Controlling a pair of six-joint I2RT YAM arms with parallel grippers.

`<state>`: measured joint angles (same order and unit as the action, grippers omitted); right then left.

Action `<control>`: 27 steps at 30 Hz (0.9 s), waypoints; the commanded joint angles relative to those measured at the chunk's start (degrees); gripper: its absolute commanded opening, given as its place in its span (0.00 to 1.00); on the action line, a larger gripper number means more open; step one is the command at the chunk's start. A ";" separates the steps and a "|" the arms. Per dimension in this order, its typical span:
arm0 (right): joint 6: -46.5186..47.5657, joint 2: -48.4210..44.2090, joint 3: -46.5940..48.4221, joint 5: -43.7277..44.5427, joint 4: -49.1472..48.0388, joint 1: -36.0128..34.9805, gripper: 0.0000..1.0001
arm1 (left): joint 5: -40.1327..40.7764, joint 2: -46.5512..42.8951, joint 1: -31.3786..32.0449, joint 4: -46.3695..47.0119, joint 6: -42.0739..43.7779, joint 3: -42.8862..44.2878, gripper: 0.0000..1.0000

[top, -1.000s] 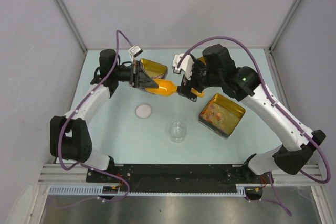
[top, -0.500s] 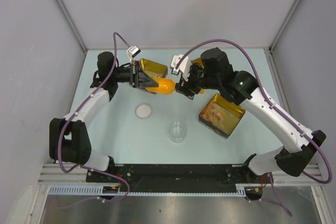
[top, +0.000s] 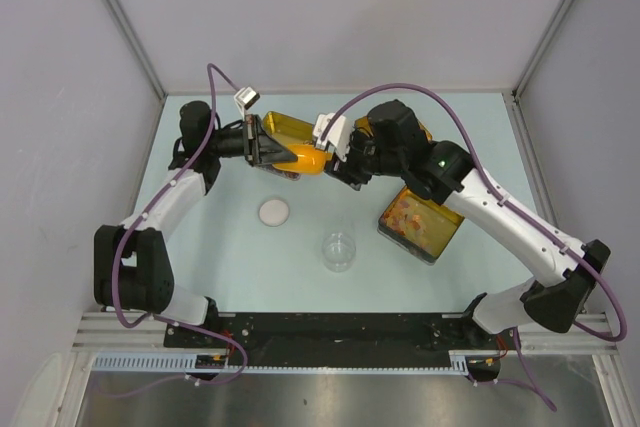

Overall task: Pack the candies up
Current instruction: Pick up the spatula from the center of the board.

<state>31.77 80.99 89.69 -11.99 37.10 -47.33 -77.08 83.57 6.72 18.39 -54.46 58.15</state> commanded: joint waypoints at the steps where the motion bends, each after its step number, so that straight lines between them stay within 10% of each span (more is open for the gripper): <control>1: 0.66 -0.13 -0.39 0.74 -3.18 -0.13 0.51 | 0.00 -0.95 -0.30 2.00 -0.92 0.03 0.00; 6: 0.75 0.83 0.05 -0.58 -3.35 -0.04 0.36 | -0.35 -0.86 -0.30 0.86 0.31 0.03 0.00; 27: 1.45 3.03 1.54 -3.48 -3.44 -0.39 0.28 | -0.53 -1.66 -0.30 -0.55 1.90 -0.23 0.00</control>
<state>34.13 82.59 89.38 -14.61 36.40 -47.29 -77.80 83.57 5.72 16.75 -50.96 57.87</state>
